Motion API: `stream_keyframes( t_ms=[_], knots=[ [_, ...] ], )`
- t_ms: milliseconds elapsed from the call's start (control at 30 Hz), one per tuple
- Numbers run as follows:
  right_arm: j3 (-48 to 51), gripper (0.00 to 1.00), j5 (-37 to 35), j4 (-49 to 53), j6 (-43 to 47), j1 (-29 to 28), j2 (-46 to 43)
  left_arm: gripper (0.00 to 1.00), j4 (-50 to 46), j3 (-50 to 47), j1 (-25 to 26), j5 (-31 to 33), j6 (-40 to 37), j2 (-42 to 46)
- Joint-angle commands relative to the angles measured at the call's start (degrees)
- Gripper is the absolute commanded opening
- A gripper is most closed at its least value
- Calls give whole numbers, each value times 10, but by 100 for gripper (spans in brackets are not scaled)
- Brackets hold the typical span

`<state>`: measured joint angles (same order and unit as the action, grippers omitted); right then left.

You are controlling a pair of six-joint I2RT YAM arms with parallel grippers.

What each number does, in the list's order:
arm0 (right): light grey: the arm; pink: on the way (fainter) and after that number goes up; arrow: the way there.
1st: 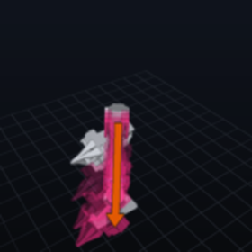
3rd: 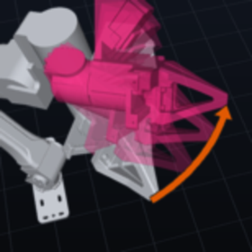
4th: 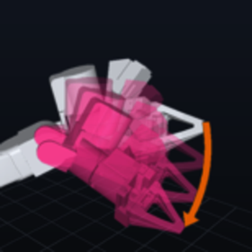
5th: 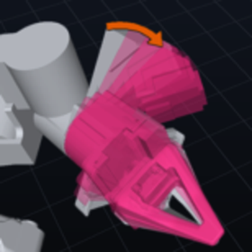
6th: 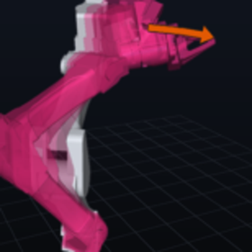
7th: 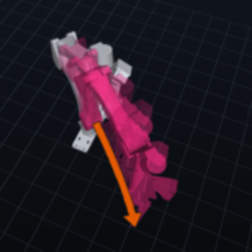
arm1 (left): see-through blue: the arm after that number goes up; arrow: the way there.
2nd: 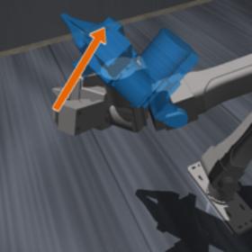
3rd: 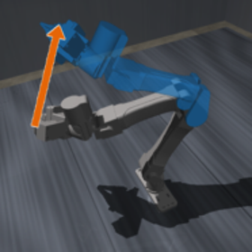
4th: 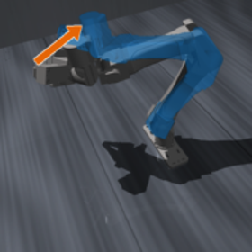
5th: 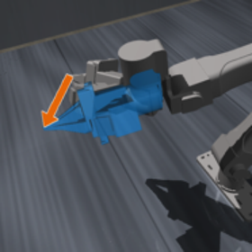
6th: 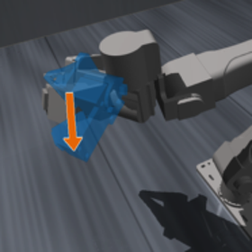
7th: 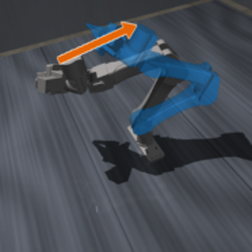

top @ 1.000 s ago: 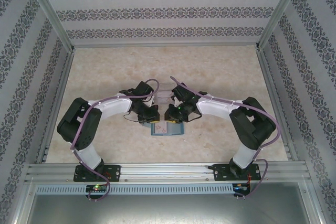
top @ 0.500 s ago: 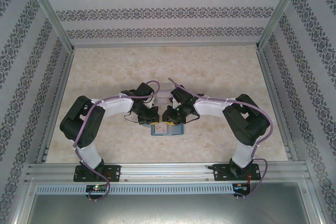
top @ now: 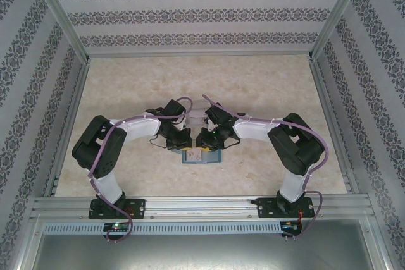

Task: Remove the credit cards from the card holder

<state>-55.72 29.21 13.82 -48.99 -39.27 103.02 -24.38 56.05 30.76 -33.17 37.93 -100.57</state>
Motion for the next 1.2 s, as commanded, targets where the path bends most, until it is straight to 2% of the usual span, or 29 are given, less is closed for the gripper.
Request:
stream_keyframes(
  t_ms=[0,533,867,1167],
  knots=[
    [-9,25,-43,52,19,-5,2,0,-20,-4,6,11,-10,-4],
    [-20,25,-49,79,25,-5,-39,0,-39,1,7,28,-19,-6],
    [-14,27,17,12,12,-6,-8,0,-41,1,6,32,-19,-6],
    [-7,26,-14,32,20,-6,12,0,-40,-1,7,30,-19,-4]
  ],
)
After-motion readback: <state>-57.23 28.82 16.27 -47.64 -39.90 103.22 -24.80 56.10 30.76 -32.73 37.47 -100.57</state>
